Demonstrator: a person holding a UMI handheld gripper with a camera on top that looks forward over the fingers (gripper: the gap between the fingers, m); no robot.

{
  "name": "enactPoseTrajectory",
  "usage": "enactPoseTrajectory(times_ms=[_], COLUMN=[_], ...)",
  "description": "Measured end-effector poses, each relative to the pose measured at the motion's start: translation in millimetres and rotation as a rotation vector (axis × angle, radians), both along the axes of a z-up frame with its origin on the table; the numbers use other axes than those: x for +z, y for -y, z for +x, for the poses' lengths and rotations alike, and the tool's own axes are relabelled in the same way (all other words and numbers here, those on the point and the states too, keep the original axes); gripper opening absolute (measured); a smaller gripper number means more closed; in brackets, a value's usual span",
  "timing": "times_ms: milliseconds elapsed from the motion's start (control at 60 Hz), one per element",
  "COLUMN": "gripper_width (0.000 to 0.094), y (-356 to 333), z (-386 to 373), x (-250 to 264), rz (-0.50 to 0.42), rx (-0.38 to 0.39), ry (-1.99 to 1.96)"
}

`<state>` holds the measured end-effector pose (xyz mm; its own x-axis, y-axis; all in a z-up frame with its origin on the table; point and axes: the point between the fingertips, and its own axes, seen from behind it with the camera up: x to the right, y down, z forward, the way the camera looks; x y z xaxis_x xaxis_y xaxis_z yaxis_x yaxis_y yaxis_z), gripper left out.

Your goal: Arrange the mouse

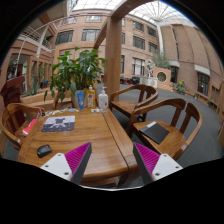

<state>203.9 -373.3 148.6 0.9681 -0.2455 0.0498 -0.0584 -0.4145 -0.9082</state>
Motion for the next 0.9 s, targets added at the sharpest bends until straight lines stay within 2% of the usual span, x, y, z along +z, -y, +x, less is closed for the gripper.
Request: enactPoseTrajectory(times_ms=[150, 250, 367, 467, 600, 783, 900], gripper_width=[0.0853, 0.0850, 0.0851, 0.0852, 0.0854, 0.0858, 0.0857], y=[14, 28, 47, 56, 49, 12, -26], z=[-2, -6, -37, -87, -164, -270, -314], x=[-11, -35, -66, -96, -120, -129, -138], rz=[-0.035, -0.076, -0.123, -0.167, -0.177, -0.140, -0.111], rx=[-0.018, -0.034, -0.015, 0.042, 0.170, 0.328, 0.388], ry=[0.031, 0.036, 0.007, -0.038, -0.067, -0.115, -0.127])
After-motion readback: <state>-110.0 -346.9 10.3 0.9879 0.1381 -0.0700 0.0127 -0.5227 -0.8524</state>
